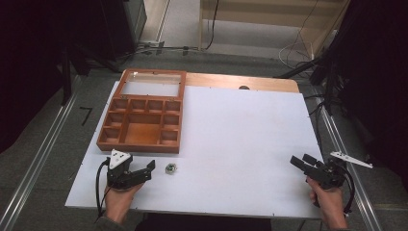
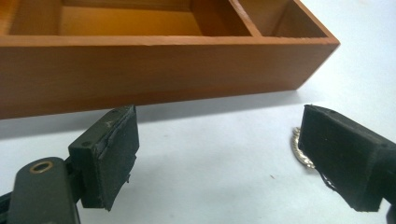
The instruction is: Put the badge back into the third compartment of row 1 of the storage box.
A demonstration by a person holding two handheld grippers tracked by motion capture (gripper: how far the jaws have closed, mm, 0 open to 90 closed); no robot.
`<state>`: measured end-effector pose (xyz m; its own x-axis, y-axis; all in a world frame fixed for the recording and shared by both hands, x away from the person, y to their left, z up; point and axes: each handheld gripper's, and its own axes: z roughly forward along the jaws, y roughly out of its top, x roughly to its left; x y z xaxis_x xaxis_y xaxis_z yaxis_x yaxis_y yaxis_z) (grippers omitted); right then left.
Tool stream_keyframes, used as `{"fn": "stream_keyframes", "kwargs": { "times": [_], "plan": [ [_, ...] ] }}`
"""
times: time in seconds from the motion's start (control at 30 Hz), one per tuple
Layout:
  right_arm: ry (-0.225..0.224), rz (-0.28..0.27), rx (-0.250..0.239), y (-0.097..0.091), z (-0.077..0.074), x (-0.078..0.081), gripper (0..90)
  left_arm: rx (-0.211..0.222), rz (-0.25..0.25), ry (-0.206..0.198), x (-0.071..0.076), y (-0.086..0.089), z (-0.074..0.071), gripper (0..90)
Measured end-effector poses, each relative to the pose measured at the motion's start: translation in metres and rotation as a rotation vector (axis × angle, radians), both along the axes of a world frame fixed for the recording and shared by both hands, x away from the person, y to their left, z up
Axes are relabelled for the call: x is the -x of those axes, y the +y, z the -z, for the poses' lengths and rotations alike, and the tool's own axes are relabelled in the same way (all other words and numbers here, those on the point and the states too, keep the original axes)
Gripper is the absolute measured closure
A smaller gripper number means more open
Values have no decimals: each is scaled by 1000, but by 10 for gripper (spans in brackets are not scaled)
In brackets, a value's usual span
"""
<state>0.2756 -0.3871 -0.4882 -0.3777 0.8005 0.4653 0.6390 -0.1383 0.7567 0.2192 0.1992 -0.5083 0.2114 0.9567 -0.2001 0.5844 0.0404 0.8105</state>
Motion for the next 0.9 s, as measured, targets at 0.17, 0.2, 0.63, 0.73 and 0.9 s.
{"fn": "stream_keyframes", "kwargs": {
  "times": [0.17,0.2,0.63,0.73,0.9],
  "plan": [
    [2,-2,1,0,0,0,159,6,17,6,-1,-6,1,138],
    [0,-3,2,0,0,0,159,7,19,8,-1,-8,2,138],
    [3,-5,1,1,0,0,159,4,51,21,-5,-22,3,153],
    [3,-5,1,1,0,0,159,3,64,21,-7,-27,4,159],
    [4,-6,0,1,0,0,159,2,77,33,-9,-33,5,190]
  ]
}}
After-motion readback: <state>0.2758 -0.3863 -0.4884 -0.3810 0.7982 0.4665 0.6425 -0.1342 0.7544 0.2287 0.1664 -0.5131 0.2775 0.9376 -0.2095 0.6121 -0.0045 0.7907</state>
